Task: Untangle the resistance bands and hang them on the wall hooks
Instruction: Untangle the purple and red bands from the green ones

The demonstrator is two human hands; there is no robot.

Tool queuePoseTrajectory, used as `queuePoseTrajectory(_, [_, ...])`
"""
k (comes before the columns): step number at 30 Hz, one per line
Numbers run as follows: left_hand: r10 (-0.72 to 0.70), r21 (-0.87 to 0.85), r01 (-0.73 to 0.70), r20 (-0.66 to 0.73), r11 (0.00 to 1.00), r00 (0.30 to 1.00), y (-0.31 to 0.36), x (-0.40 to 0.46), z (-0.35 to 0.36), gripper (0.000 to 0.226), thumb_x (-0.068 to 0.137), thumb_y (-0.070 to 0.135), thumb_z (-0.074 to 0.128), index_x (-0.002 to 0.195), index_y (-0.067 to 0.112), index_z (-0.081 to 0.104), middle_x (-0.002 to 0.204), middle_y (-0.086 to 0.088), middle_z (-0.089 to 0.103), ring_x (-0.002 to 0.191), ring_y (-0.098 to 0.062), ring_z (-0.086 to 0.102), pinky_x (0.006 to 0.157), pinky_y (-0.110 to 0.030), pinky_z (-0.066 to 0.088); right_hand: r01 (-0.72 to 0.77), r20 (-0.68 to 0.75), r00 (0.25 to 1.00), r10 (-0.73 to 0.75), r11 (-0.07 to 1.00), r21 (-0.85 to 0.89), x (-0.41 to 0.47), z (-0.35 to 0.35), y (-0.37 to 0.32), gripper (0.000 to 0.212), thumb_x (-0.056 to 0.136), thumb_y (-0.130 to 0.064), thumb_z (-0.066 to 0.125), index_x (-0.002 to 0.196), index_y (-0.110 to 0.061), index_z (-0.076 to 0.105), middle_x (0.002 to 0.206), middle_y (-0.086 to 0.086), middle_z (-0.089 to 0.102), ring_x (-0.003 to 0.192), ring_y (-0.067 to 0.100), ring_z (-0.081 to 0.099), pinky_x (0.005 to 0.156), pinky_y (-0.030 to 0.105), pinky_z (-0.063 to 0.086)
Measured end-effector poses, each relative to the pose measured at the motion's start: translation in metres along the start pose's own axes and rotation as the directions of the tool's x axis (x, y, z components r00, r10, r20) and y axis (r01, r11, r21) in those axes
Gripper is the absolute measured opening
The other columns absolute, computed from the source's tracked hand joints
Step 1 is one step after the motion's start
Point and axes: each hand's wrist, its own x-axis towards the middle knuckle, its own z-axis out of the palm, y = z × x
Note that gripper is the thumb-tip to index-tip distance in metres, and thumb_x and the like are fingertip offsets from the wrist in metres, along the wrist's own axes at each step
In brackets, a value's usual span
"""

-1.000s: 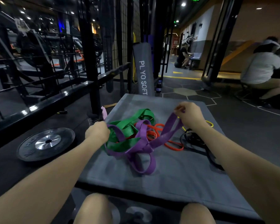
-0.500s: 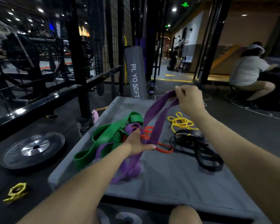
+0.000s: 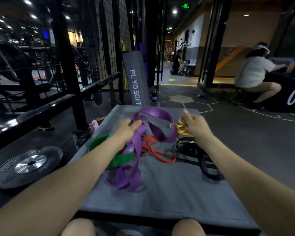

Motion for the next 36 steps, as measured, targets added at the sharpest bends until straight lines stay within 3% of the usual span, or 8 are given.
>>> queuePoseTrajectory(2, [-0.052, -0.126, 0.046, -0.044, 0.991, 0.998, 0.019, 0.008, -0.012, 0.031, 0.095, 0.023, 0.049, 0.064, 0.016, 0.05, 0.06, -0.007, 0.051, 0.058, -0.018, 0.041, 0.056, -0.029, 0.029, -0.022, 0.197, 0.98, 0.011, 0.998, 0.052, -0.019, 0.014, 0.002, 0.054, 0.088, -0.052, 0.051, 0.079, 0.0, 0.059, 0.077, 0.008, 0.048, 0.07, 0.017, 0.042, 0.067, 0.031, 0.035])
queuePoseTrajectory(5, [-0.191, -0.372, 0.177, -0.001, 0.911, 0.982, 0.044, 0.015, -0.018, 0.032, 0.096, 0.013, 0.046, 0.065, 0.014, 0.054, 0.036, 0.003, 0.056, 0.038, -0.017, 0.051, 0.046, -0.024, 0.039, 0.035, 0.475, 0.877, -0.079, 0.994, 0.101, -0.052, 0.034, -0.011, 0.011, 0.089, -0.021, 0.061, 0.099, -0.018, 0.057, 0.09, -0.003, 0.056, 0.077, -0.001, 0.052, 0.07, 0.013, 0.042])
queuePoseTrajectory(7, [-0.214, -0.446, 0.202, 0.024, 0.872, 0.977, 0.061, 0.017, -0.017, 0.018, 0.095, 0.012, 0.05, 0.081, 0.011, 0.063, 0.036, 0.005, 0.058, 0.033, -0.012, 0.054, 0.039, -0.021, 0.047, 0.063, 0.557, 0.822, -0.116, 0.992, 0.113, -0.065, 0.05, -0.017, 0.039, 0.082, -0.006, 0.068, 0.115, -0.018, 0.052, 0.1, -0.01, 0.057, 0.093, -0.002, 0.052, 0.074, 0.004, 0.041])
queuePoseTrajectory(14, [-0.37, -0.563, 0.37, 0.12, 0.739, 0.921, 0.109, 0.015, -0.019, 0.034, 0.088, 0.038, 0.061, 0.111, 0.014, 0.056, 0.07, -0.003, 0.062, 0.054, -0.015, 0.058, 0.044, -0.029, 0.052, 0.071, 0.407, 0.892, -0.198, 0.949, 0.306, -0.051, 0.078, -0.03, 0.015, 0.079, 0.008, 0.065, 0.084, -0.002, 0.055, 0.061, -0.002, 0.063, 0.047, -0.006, 0.055, 0.053, 0.009, 0.048])
queuePoseTrajectory(18, [-0.493, -0.585, 0.499, 0.186, 0.639, 0.85, 0.094, 0.02, -0.024, 0.047, 0.09, 0.051, 0.049, 0.098, 0.006, 0.058, 0.065, -0.01, 0.06, 0.055, -0.022, 0.057, 0.058, -0.038, 0.054, 0.028, 0.4, 0.904, -0.152, 0.954, 0.299, -0.053, 0.075, -0.029, 0.02, 0.081, -0.002, 0.067, 0.066, -0.011, 0.058, 0.049, -0.008, 0.063, 0.047, -0.001, 0.056, 0.051, 0.014, 0.048])
queuePoseTrajectory(22, [-0.483, -0.291, 0.551, 0.277, 0.782, 0.831, 0.061, 0.019, -0.018, 0.07, 0.09, 0.066, 0.019, 0.092, 0.008, 0.056, 0.069, -0.009, 0.064, 0.067, -0.02, 0.061, 0.062, -0.033, 0.048, -0.127, 0.262, 0.964, 0.038, 0.935, 0.332, -0.042, 0.059, -0.037, 0.022, 0.078, -0.018, 0.074, 0.067, -0.011, 0.056, 0.06, 0.008, 0.06, 0.059, 0.019, 0.057, 0.063, 0.032, 0.046])
queuePoseTrajectory(31, [-0.106, -0.089, 0.194, 0.585, 0.977, 0.804, -0.003, -0.02, 0.02, 0.032, 0.089, 0.029, 0.06, 0.118, 0.016, 0.052, 0.114, 0.0, 0.061, 0.098, -0.008, 0.057, 0.084, -0.017, 0.048, -0.505, 0.294, 0.861, 0.416, 0.771, 0.387, -0.027, 0.045, -0.046, 0.032, 0.076, -0.032, 0.075, 0.078, -0.007, 0.055, 0.069, 0.011, 0.062, 0.06, 0.023, 0.058, 0.061, 0.033, 0.054])
queuePoseTrajectory(36, [0.071, 0.065, -0.109, 0.431, 0.992, 0.899, -0.025, -0.017, 0.021, 0.048, 0.073, 0.013, 0.078, 0.101, 0.031, 0.043, 0.11, 0.0, 0.058, 0.104, -0.014, 0.057, 0.099, -0.027, 0.043, -0.537, 0.345, 0.842, 0.415, 0.707, 0.46, -0.016, 0.033, -0.051, 0.017, 0.088, 0.0, 0.046, 0.074, -0.008, 0.05, 0.066, 0.009, 0.051, 0.056, 0.018, 0.05, 0.04, 0.021, 0.048])
